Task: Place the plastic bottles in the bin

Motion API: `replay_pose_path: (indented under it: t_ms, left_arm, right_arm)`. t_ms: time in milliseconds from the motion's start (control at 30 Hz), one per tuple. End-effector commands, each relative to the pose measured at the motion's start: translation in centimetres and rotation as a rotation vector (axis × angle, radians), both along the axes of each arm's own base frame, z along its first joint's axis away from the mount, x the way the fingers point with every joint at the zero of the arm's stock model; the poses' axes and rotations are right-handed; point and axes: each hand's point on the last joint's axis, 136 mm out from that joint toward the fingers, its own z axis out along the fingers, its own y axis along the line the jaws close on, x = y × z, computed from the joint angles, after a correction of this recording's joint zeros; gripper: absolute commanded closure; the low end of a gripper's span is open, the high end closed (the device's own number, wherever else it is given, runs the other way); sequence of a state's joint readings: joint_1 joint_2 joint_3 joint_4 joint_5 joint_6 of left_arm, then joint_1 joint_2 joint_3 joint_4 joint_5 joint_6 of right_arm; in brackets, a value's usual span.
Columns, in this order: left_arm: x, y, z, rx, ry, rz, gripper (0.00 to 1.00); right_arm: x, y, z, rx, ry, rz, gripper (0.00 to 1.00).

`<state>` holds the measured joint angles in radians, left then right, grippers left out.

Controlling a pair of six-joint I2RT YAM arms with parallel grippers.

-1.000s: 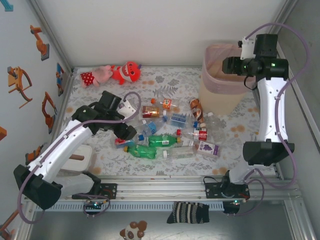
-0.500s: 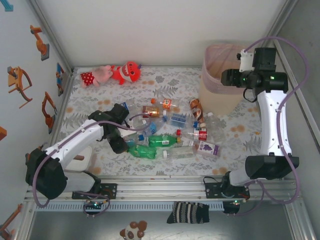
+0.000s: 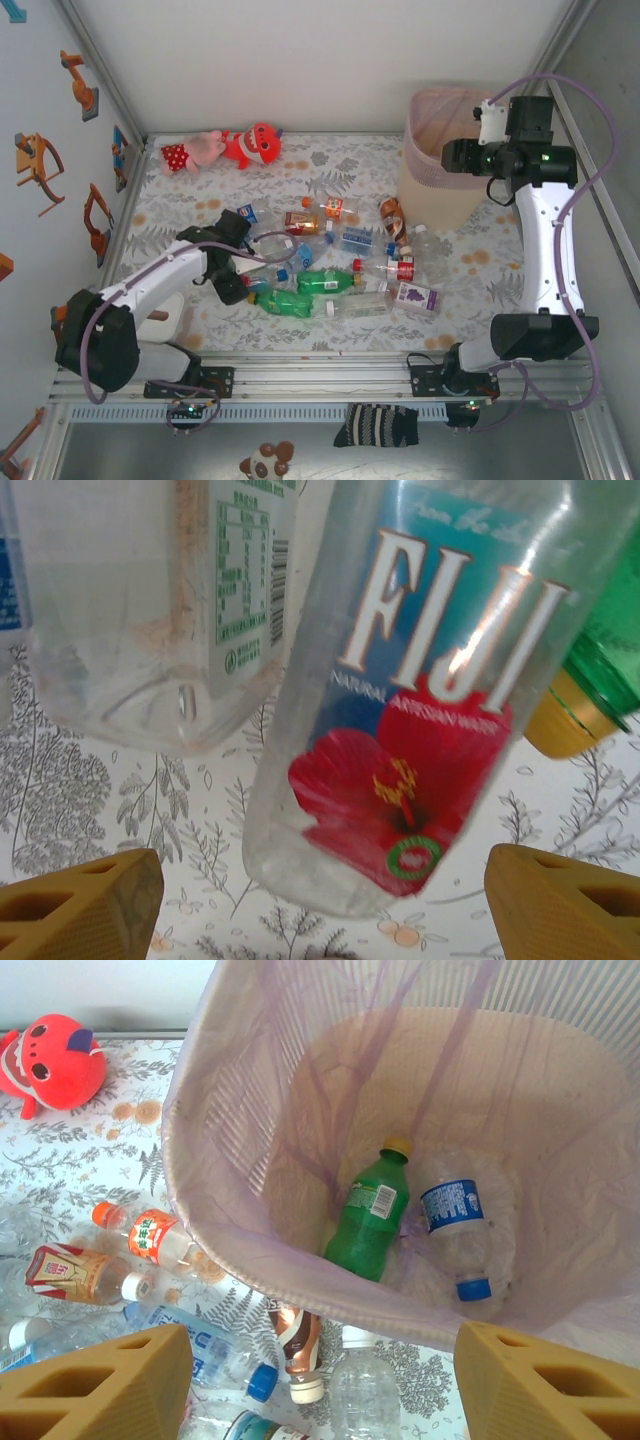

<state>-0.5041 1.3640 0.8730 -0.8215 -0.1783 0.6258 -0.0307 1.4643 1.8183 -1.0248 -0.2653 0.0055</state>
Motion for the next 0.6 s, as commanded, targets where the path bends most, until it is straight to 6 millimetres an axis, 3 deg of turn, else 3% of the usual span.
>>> replay_pose_path:
  t_ms: [0, 300, 567]
  left_arm:
    - [0.0, -0.6, -1.4, -0.033, 0.055, -0.031, 0.19]
    - [-0.2, -0.8, -3.4, -0.035, 0.142, -0.001, 0.32]
    - [-0.5, -1.1, -3.8, -0.037, 0.170, 0.001, 0.44]
  right_arm:
    - [-1.1, 0.4, 0.9, -0.013, -0.029, 0.025, 0.31]
    - [-1.4, 0.3, 0.9, -0.031, -0.034, 0.030, 0.31]
    - [-1.6, 0.2, 1.0, -0.037, -0.040, 0.031, 0.31]
